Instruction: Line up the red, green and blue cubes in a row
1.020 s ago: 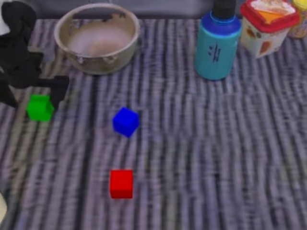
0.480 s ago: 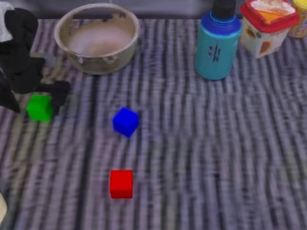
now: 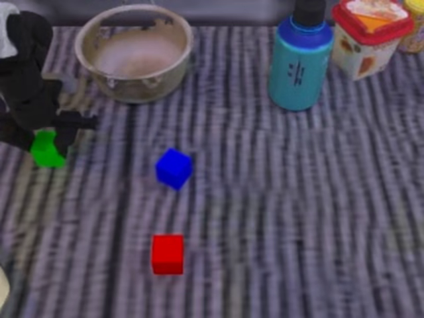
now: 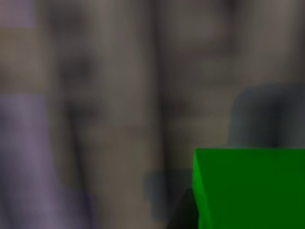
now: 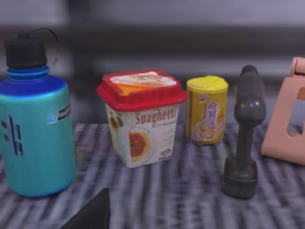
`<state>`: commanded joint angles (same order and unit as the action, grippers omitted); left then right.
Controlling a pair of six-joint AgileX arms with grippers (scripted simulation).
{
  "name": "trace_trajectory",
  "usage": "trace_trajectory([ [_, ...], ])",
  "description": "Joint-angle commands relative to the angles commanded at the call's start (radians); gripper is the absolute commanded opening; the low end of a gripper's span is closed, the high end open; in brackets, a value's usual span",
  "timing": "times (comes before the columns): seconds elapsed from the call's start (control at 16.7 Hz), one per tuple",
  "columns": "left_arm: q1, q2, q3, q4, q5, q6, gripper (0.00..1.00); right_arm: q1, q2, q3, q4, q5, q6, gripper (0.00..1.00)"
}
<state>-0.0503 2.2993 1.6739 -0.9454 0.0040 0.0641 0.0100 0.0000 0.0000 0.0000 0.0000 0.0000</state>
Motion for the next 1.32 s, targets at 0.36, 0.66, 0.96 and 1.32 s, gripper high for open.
trace_trajectory([
  [0.36,0.000,0.000,0.000,0.000,0.000,0.000,0.00,0.000,0.000,0.000,0.000,0.000,0.000,1.00],
  [0.66,0.001,-0.012,0.002,-0.004,0.001,0.000,0.00,0.000,0.000,0.000,0.000,0.000,0.000,1.00],
  [0.96,0.011,-0.043,0.084,-0.119,0.001,-0.001,0.00,0.000,0.000,0.000,0.000,0.000,0.000,1.00],
  [1.32,0.020,-0.085,0.166,-0.241,0.000,-0.002,0.00,0.000,0.000,0.000,0.000,0.000,0.000,1.00],
])
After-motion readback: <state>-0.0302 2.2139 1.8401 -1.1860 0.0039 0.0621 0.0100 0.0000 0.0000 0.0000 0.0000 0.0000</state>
